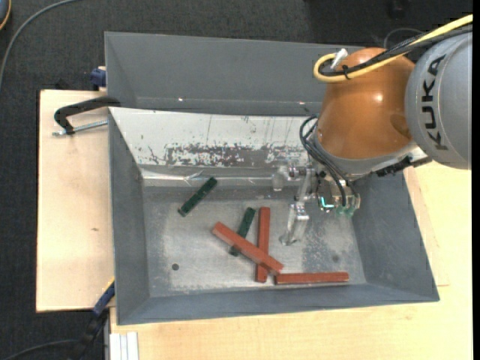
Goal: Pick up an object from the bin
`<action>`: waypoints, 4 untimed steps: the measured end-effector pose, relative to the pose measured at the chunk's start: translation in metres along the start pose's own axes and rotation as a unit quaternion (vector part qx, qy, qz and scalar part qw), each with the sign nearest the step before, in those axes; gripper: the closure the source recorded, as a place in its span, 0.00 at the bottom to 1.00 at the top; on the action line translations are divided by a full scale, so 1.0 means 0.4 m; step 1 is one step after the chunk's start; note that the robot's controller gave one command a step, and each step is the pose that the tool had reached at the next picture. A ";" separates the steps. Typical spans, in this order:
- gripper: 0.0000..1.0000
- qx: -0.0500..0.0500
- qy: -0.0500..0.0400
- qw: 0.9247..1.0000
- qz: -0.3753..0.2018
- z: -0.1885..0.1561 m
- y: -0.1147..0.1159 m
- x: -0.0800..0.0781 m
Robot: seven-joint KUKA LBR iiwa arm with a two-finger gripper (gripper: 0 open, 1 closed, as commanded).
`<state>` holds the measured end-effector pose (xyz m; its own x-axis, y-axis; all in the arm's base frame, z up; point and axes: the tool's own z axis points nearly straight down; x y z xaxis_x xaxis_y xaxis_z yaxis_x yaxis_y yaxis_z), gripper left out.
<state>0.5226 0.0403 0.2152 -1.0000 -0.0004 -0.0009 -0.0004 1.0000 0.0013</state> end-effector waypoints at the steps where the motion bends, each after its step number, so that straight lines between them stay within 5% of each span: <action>1: 0.00 -0.001 -0.003 1.000 -0.017 0.362 0.086 0.059; 2: 0.00 -0.001 -0.002 0.999 0.042 0.286 0.141 0.077; 3: 0.00 0.000 -0.002 0.990 0.139 0.278 0.075 0.074; 4: 0.00 -0.001 0.000 0.977 0.211 0.361 0.075 0.071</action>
Offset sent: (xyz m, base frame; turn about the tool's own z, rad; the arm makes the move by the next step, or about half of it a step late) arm -0.0253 0.0329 -0.1452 -0.0333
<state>0.4944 0.0705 0.0709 -0.9109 0.4126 -0.0005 0.4126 0.9109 0.0027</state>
